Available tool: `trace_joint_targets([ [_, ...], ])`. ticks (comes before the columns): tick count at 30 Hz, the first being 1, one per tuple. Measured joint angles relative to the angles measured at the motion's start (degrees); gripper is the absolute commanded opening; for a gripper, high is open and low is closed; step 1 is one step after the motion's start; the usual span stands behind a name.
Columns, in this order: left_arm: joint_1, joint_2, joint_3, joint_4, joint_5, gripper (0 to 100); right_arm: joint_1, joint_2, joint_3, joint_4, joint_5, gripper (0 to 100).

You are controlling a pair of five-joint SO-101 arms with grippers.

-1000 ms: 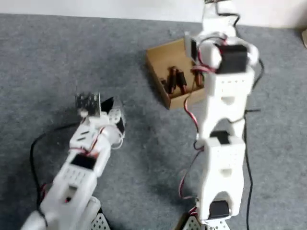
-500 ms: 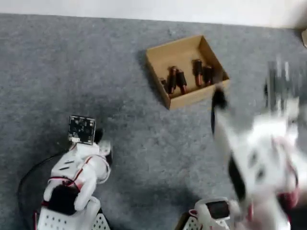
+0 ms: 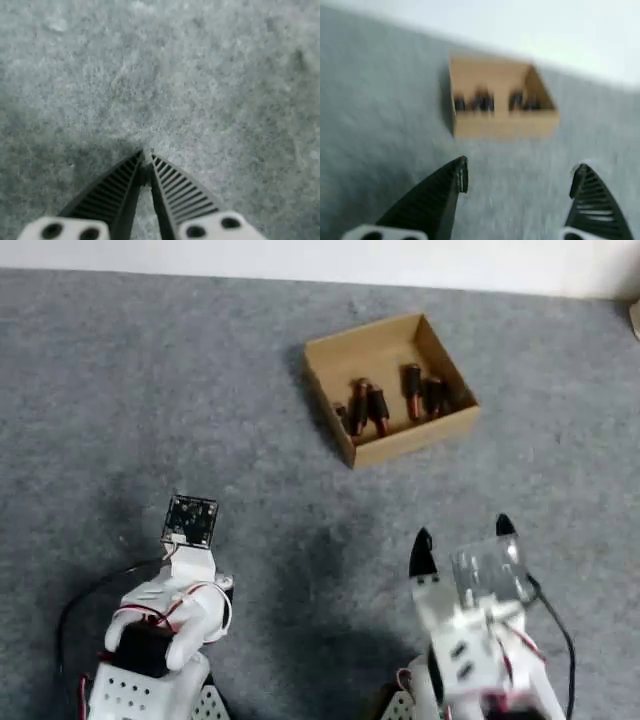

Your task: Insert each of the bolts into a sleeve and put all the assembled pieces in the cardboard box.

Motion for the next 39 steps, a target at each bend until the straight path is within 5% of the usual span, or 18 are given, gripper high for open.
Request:
trace_joint_targets([
  [9,0.0,-3.43,5.63,-1.32,-8.35,1,20.57,-0.7,23.65,-18.46,0.18,30.0],
  [14,0.0,-3.43,5.63,-1.41,-12.75,1,23.91,-0.88,37.63,-25.58,-1.76,30.0],
  [25,0.0,-3.43,5.63,-1.41,-13.19,1,22.95,-0.18,37.98,-8.97,-6.33,30.0],
  [39,0.0,-3.43,5.71,-1.41,-13.19,1,26.11,-0.18,38.07,-8.26,-6.51,30.0],
])
